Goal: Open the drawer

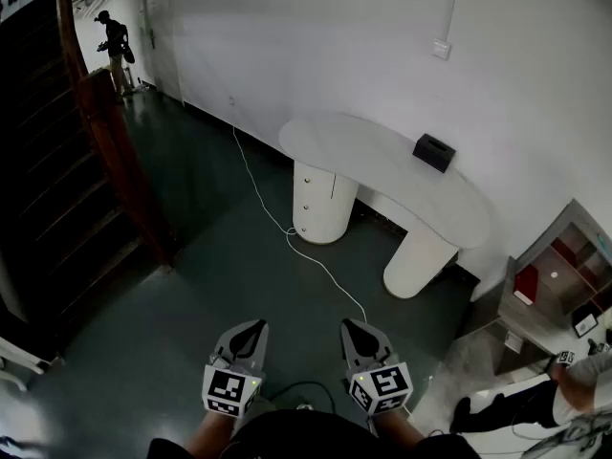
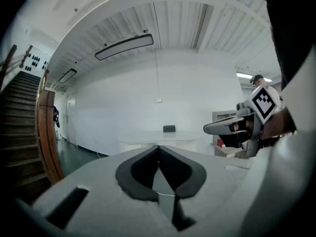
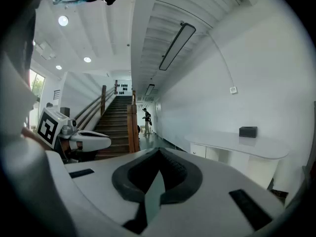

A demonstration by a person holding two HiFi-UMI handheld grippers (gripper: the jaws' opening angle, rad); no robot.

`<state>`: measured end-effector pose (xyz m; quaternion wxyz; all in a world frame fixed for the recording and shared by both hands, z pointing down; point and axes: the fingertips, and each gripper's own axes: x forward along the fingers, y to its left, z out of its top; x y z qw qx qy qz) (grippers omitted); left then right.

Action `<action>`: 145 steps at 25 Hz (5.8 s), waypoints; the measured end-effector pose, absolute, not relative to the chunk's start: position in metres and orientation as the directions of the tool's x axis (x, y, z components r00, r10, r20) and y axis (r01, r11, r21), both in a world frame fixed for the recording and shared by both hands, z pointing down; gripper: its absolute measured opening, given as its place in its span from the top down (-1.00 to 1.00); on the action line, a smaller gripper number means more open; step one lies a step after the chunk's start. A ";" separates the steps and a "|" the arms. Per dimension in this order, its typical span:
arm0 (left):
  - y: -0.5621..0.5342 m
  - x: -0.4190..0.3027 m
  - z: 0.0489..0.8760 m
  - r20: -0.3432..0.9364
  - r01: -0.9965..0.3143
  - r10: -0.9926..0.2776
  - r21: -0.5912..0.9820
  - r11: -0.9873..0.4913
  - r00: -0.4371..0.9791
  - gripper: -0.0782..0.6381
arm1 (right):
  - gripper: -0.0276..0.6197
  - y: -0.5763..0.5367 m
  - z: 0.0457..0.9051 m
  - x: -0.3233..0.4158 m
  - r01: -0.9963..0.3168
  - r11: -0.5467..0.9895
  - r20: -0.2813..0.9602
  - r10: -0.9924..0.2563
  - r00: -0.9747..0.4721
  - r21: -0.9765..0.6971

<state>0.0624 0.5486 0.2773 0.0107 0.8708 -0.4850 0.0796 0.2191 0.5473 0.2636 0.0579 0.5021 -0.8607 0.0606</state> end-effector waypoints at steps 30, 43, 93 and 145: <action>0.349 -0.006 0.290 0.216 -0.779 -0.761 -0.004 -0.627 0.612 0.25 | 0.48 0.352 0.272 0.155 -0.909 0.391 0.170 -0.895 -0.413 -0.146; 0.254 -0.052 0.311 0.243 -0.749 -0.721 0.038 -0.662 0.649 0.25 | 0.48 0.267 0.284 0.117 -0.939 0.310 0.212 -0.917 -0.337 -0.150; -0.073 0.028 0.452 0.344 -0.880 -0.815 0.088 -0.466 0.466 0.25 | 0.53 -0.077 0.374 0.185 -0.840 0.518 0.358 -0.763 -0.539 -0.161; -0.298 0.196 0.660 0.314 -0.578 -0.559 -0.040 -0.815 0.767 0.26 | 0.54 -0.165 0.510 0.193 -0.932 0.249 0.449 -0.824 -0.346 -0.263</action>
